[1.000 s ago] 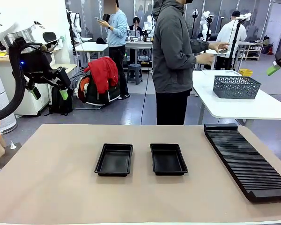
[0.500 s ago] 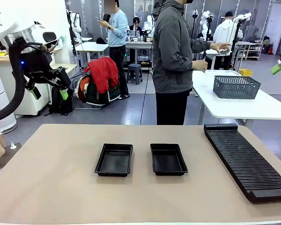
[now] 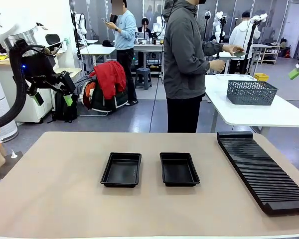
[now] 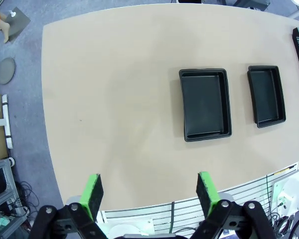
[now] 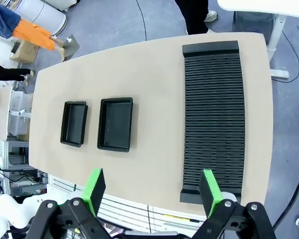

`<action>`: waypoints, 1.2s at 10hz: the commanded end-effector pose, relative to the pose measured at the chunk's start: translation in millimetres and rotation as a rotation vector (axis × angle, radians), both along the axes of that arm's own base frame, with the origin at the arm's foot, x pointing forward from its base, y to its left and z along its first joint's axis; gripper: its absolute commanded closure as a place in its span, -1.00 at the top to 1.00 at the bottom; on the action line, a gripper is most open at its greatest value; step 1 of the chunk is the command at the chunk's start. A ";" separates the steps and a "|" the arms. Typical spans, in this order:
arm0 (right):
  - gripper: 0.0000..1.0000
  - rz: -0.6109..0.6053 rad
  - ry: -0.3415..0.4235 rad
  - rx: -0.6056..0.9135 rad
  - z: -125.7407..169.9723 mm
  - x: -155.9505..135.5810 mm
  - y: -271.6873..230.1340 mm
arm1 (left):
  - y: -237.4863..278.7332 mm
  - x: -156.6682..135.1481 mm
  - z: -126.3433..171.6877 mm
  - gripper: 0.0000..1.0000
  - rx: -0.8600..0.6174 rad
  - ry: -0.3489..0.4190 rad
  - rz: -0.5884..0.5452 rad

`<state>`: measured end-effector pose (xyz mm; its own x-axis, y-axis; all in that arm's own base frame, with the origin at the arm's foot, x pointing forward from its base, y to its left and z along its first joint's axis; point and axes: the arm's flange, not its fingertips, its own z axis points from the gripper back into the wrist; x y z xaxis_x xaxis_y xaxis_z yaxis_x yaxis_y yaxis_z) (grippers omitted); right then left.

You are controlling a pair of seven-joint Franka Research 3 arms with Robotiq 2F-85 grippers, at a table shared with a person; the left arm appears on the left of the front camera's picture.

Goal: Inspect and transfer BCBs to ESD trays.
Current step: Pick up the Blank PCB from the PCB Rack and place it in the left ESD tray.

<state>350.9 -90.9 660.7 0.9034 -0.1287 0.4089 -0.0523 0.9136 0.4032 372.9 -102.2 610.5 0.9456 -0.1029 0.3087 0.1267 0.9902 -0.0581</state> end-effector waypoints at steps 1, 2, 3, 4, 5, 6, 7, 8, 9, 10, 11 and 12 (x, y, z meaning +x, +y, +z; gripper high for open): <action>1.00 -0.007 -0.013 -0.001 -0.6 -0.7 0.0 | 15.3 -7.7 9.4 1.00 -0.065 0.021 0.070; 1.00 -0.007 -0.013 -0.001 -0.6 -0.7 0.0 | 21.3 -9.2 12.8 1.00 -0.093 0.026 0.082; 1.00 -0.007 -0.013 -0.001 -0.6 -0.7 0.0 | 26.2 -9.6 17.7 1.00 -0.116 0.034 0.096; 1.00 -0.007 -0.013 -0.001 -0.6 -0.7 0.0 | 29.2 -10.0 24.4 1.00 -0.127 0.039 0.102; 1.00 -0.007 -0.013 -0.001 -0.6 -0.7 0.0 | 31.2 -10.2 33.1 1.00 -0.124 0.047 0.101; 1.00 -0.007 -0.013 -0.001 -0.6 -0.7 0.0 | 34.5 -8.3 44.3 1.00 -0.126 0.056 0.098; 1.00 -0.007 -0.013 -0.001 -0.6 -0.7 0.0 | 36.6 -6.2 51.9 1.00 -0.124 0.079 0.091; 1.00 -0.007 -0.013 -0.001 -0.6 -0.7 0.0 | 39.0 -3.6 58.1 1.00 -0.122 0.108 0.088; 1.00 -0.007 -0.013 -0.001 -0.6 -0.7 0.0 | 42.2 -1.5 64.1 1.00 -0.133 0.126 0.089; 1.00 -0.007 -0.013 -0.001 -0.6 -0.7 0.0 | 47.0 0.0 70.6 1.00 -0.164 0.144 0.081; 1.00 -0.007 -0.013 -0.001 -0.6 -0.7 0.0 | 50.7 1.8 74.1 1.00 -0.190 0.162 0.080; 1.00 -0.007 -0.013 -0.001 -0.6 -0.7 0.0 | 53.2 3.8 76.2 1.00 -0.212 0.180 0.079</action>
<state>350.7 -91.3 660.9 0.9031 -0.1296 0.4095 -0.0516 0.9137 0.4030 372.8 -54.9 682.7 0.9845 0.0248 0.1735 0.0163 0.9726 -0.2319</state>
